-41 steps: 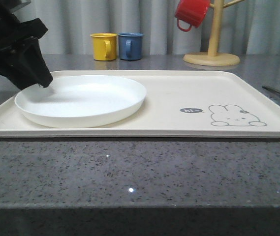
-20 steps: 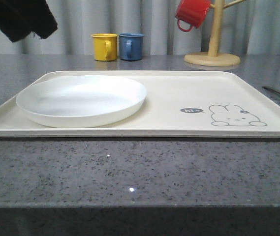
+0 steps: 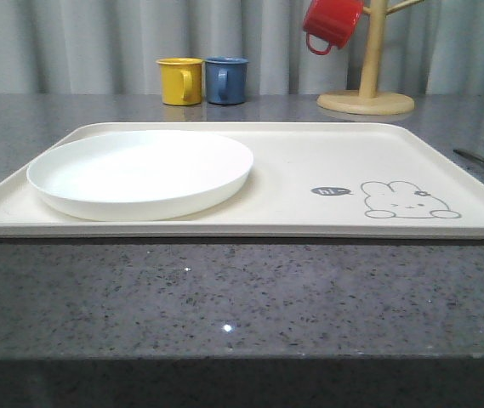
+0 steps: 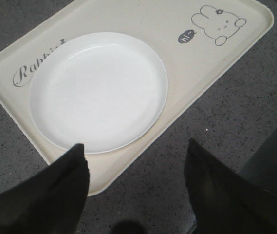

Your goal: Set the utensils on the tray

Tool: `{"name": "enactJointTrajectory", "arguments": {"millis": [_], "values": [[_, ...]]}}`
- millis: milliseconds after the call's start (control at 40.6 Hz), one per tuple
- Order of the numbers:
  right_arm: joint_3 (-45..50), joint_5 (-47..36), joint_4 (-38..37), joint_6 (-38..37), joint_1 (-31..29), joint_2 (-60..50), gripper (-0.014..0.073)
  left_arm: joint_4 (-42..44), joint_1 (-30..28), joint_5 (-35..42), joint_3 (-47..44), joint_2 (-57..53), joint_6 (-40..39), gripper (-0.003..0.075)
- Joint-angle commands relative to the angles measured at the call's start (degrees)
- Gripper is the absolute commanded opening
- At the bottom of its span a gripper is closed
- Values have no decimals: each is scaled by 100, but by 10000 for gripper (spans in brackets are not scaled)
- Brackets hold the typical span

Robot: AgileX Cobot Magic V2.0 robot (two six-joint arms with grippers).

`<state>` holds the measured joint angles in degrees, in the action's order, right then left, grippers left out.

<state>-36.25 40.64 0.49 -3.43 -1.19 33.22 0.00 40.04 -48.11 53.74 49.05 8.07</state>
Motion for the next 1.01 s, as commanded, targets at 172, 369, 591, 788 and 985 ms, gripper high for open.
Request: {"name": "enactJointTrajectory", "arguments": {"millis": [172,369,591,788,985], "values": [[-156,-393,-10,19,-2,58,371,0,46,448,-113,-641,-85,419],[-156,-563,116,19,-2,58,371,0,46,420,-113,-643,-85,419],[-397,-271,409,375,47,269,371,0,46,431,-113,-643,-85,419],[-1139,601,412,430,537,1280,371,0,46,431,-113,-643,-85,419],[-1932,1186,380,430,726,2689,371,0,46,431,-113,-643,-85,419]]}}
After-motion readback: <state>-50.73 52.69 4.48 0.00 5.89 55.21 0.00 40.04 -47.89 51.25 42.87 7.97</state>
